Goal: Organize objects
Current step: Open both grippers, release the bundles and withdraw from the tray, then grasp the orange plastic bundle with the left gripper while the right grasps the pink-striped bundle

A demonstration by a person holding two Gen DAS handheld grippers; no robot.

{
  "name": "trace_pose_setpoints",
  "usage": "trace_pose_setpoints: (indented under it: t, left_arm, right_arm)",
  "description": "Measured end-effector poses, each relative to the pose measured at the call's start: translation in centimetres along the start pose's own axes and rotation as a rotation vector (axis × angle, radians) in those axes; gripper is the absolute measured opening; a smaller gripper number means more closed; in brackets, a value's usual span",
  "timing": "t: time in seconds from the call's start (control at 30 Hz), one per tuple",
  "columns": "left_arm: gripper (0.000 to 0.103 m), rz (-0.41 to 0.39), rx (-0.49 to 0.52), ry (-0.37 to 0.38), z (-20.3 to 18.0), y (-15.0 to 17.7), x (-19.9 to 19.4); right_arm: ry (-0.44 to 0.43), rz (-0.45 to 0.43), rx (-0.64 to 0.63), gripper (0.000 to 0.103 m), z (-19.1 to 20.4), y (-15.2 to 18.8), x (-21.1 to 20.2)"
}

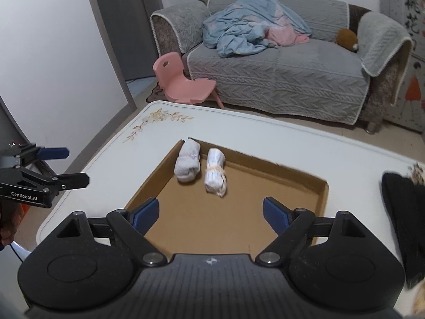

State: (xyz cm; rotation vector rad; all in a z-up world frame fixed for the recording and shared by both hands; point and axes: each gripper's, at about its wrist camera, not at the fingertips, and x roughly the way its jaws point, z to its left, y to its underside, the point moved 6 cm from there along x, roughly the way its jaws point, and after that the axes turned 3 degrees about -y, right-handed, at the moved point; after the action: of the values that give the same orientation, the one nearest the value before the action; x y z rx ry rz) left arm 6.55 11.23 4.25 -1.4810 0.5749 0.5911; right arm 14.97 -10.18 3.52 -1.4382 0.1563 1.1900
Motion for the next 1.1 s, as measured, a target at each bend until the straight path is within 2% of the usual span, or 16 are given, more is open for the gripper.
trace_pose_setpoints:
  t: [0.13,0.2,0.43,0.53,0.63,0.83,1.03,1.1]
  left_arm:
    - [0.102,-0.02,-0.037,-0.024,0.8,3.8,-1.6]
    - [0.102,-0.013,-0.048,-0.041,1.1,6.2,-1.9]
    - [0.102,0.022,-0.057,-0.07,1.3,14.5,-3.0]
    - [0.102,0.034,-0.074,-0.075,0.8,16.9,-2.8]
    - [0.102,0.012,-0.071,-0.091,0.4,18.4,-2.8]
    - [0.102,0.018,-0.016,-0.141,0.2,21.2,-1.5]
    - [0.1,0.018,-0.034,-0.138,0.6,22.2,-0.5]
    - [0.099,0.013,-0.039,-0.137,0.7,22.1,-0.4]
  right_arm:
    - [0.004,-0.019,0.023,0.087,-0.7,2.9,-1.3]
    - [0.01,-0.025,0.031,0.089,-1.1,4.5,-1.8]
    - [0.064,-0.024,0.046,0.089,-2.2,9.7,-1.8]
    - [0.051,-0.038,0.082,0.089,-2.9,11.3,-1.4]
    - [0.031,-0.052,0.099,0.089,-3.5,13.1,-0.8]
    - [0.048,-0.065,0.076,0.087,-4.8,16.1,0.0]
    - [0.07,-0.045,0.07,0.079,-5.4,17.0,1.1]
    - [0.082,-0.034,0.06,0.072,-5.6,17.3,1.7]
